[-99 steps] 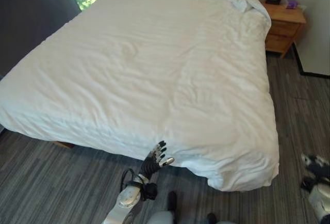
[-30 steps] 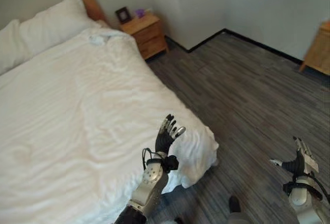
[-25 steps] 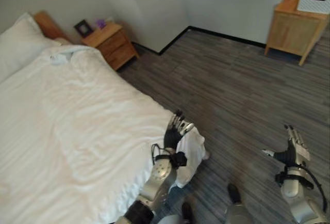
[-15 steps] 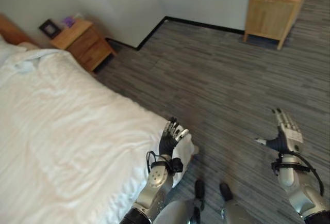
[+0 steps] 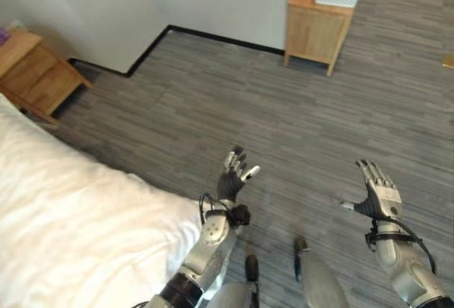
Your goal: Making the bed.
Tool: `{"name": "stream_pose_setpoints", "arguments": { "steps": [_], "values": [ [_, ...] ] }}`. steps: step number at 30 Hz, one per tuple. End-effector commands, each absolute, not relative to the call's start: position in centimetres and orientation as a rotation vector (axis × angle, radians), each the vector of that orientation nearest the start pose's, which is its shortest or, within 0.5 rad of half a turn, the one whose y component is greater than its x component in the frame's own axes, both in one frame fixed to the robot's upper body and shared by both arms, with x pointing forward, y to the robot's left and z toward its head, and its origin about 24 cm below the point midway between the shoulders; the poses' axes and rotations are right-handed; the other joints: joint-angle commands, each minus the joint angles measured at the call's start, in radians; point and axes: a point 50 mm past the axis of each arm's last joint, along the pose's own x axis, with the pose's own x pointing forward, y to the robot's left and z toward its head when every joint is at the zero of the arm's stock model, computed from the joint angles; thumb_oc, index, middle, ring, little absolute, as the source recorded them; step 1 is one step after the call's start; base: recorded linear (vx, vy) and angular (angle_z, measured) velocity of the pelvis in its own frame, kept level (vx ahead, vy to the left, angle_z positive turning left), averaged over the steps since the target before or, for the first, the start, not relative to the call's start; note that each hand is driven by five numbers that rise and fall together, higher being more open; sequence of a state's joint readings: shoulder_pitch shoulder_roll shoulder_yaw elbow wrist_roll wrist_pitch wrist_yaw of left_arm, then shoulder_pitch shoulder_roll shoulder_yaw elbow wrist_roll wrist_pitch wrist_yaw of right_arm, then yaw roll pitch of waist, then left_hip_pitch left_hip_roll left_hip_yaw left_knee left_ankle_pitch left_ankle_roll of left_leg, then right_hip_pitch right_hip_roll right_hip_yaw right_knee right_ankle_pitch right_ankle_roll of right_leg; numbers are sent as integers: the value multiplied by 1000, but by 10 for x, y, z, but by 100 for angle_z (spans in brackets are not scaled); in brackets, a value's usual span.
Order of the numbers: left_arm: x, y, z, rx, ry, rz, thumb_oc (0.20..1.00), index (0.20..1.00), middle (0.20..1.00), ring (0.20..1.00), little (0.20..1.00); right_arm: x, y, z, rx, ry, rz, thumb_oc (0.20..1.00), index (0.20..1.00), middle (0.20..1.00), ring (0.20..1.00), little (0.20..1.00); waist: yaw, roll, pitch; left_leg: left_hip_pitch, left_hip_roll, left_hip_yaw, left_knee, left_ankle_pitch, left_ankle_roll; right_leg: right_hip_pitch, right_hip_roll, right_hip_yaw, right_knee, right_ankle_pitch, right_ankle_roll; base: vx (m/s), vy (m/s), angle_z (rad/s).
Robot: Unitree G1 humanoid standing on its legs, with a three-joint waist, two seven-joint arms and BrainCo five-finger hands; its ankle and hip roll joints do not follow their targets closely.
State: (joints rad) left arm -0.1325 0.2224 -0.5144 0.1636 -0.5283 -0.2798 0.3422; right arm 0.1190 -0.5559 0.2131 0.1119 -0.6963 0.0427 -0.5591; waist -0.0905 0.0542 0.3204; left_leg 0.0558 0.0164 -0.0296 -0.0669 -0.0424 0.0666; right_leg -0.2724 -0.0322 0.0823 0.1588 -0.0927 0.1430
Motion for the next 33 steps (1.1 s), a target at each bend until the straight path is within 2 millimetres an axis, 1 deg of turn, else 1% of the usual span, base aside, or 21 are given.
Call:
{"name": "stream_pose_setpoints", "arguments": {
  "steps": [1,3,5,6,8,9,10,11,12,15,17,18,19,20,23,25,26,27,29,30,33],
  "values": [
    [256,93,45,-260,-94,-130,1000,1000,1000,1000,1000,222,-242,44,-1241,-188,-293,1000,1000,1000,1000,1000,-22,19,-30,122,-59,-55,-20,-78,-63,14,40,-72,-150,118,1,542,-200,82],
    [253,96,41,-254,-79,-123,1000,1000,1000,1000,1000,218,-244,41,-1245,-167,-289,1000,1000,1000,1000,1000,-30,19,-39,167,-51,-76,-20,-115,-71,1,31,-79,-153,140,11,397,-156,61],
    [252,99,36,-246,-62,-118,1000,1000,1000,1000,1000,217,-242,37,-1238,-157,-267,1000,1000,1000,1000,1000,-25,15,-67,212,-39,-104,-20,-151,-69,38,30,-52,-171,162,-13,487,-229,29],
    [251,101,36,-261,-65,-113,1000,1000,1000,1000,1000,221,-239,40,-1198,-179,-257,1000,1000,1000,1000,1000,-23,30,-75,205,-21,-98,79,-132,-94,70,23,-61,-170,165,-16,472,-268,45],
    [252,103,40,-284,-77,-105,1000,1000,1000,1000,1000,231,-230,50,-1111,-234,-234,1000,1000,1000,1000,1000,-16,43,-53,67,-33,-73,366,-14,-142,157,12,-74,-206,149,-54,251,-200,47],
    [254,103,44,-300,-93,-107,1000,1000,1000,1000,1000,235,-230,57,-1097,-260,-235,1000,1000,1000,1000,1000,-6,40,-30,-21,-38,-64,528,56,-163,195,-2,-77,-220,139,-74,125,-193,36],
    [255,104,48,-308,-105,-107,1000,1000,1000,1000,1000,239,-228,65,-1083,-296,-241,1000,1000,1000,1000,1000,6,24,-12,-96,-46,-34,660,93,-172,226,-23,-84,-230,127,-91,118,-220,33],
    [255,104,49,-309,-109,-101,1000,1000,1000,1000,1000,242,-228,68,-1063,-307,-250,1000,1000,1000,1000,1000,18,15,4,-162,-31,25,758,73,-163,262,-36,-90,-235,109,-103,266,-244,34],
    [256,106,52,-292,-122,-103,1000,1000,1000,1000,1000,241,-232,68,-1053,-286,-262,1000,1000,1000,1000,1000,27,0,3,-236,24,137,720,63,-159,303,-67,-113,-246,83,-100,238,-158,26],
    [257,107,53,-277,-128,-109,1000,1000,1000,1000,1000,239,-234,67,-1024,-267,-272,1000,1000,1000,1000,1000,39,3,0,-266,60,199,634,47,-162,336,-81,-130,-246,54,-91,260,-25,50],
    [256,110,47,-266,-109,-86,1000,1000,1000,1000,1000,237,-228,66,-944,-263,-264,1000,1000,1000,1000,1000,49,17,-19,-256,51,249,440,10,-137,363,-76,-152,-246,26,-75,425,64,53],
    [254,110,44,-261,-97,-85,1000,1000,1000,1000,1000,237,-226,65,-929,-257,-251,1000,1000,1000,1000,1000,56,27,-31,-239,37,271,319,30,-133,381,-73,-162,-246,6,-65,633,161,75],
    [249,112,37,-268,-69,-67,1000,1000,1000,1000,1000,239,-219,62,-911,-253,-216,1000,1000,1000,1000,1000,84,58,-47,-252,38,288,134,109,-138,426,-52,-169,-246,-32,-55,644,185,75],
    [246,114,34,-277,-57,-61,1000,1000,1000,1000,1000,240,-215,62,-901,-262,-205,1000,1000,1000,1000,1000,104,66,-49,-275,48,301,58,140,-144,453,-53,-180,-246,-55,-49,638,186,62],
    [241,116,29,-300,-36,-42,1000,1000,1000,1000,1000,242,-211,64,-889,-269,-199,1000,1000,1000,1000,1000,129,63,-57,-318,71,363,2,168,-147,527,-78,-224,-246,-90,-26,465,173,41],
    [238,121,26,-314,-21,-25,1000,1000,1000,1000,1000,241,-205,62,-906,-262,-162,1000,1000,1000,1000,1000,158,63,-76,-308,67,336,2,214,-139,565,-89,-217,-246,-93,-11,381,178,44],
    [238,122,26,-313,-20,-25,1000,1000,1000,1000,1000,240,-205,62,-905,-261,-161,1000,1000,1000,1000,1000,157,61,-76,-307,65,336,1,214,-139,567,-90,-217,-246,-94,-10,503,188,20],
    [236,123,26,-320,-10,-38,1000,1000,1000,1000,1000,240,-199,59,-924,-257,-137,1000,1000,1000,1000,1000,185,22,-94,-287,46,313,9,228,-114,589,-117,-211,-196,-88,4,471,152,-1],
    [237,123,26,-303,-2,-55,1000,1000,1000,1000,1000,240,-195,57,-931,-255,-122,1000,1000,1000,1000,1000,195,-22,-94,-240,13,304,8,191,-83,549,-142,-207,-54,-69,27,412,135,-3],
    [237,123,26,-303,-2,-55,1000,1000,1000,1000,1000,240,-194,57,-931,-256,-122,1000,1000,1000,1000,1000,198,-20,-95,-242,17,307,8,193,-83,544,-139,-203,-53,-66,27,233,96,27],
    [242,124,31,-246,-24,-77,1000,1000,1000,1000,1000,241,-189,60,-916,-277,-116,1000,1000,1000,1000,1000,173,-46,-76,-135,-30,263,-6,119,-37,410,-164,-137,239,130,82,296,160,62]
  ]
}}
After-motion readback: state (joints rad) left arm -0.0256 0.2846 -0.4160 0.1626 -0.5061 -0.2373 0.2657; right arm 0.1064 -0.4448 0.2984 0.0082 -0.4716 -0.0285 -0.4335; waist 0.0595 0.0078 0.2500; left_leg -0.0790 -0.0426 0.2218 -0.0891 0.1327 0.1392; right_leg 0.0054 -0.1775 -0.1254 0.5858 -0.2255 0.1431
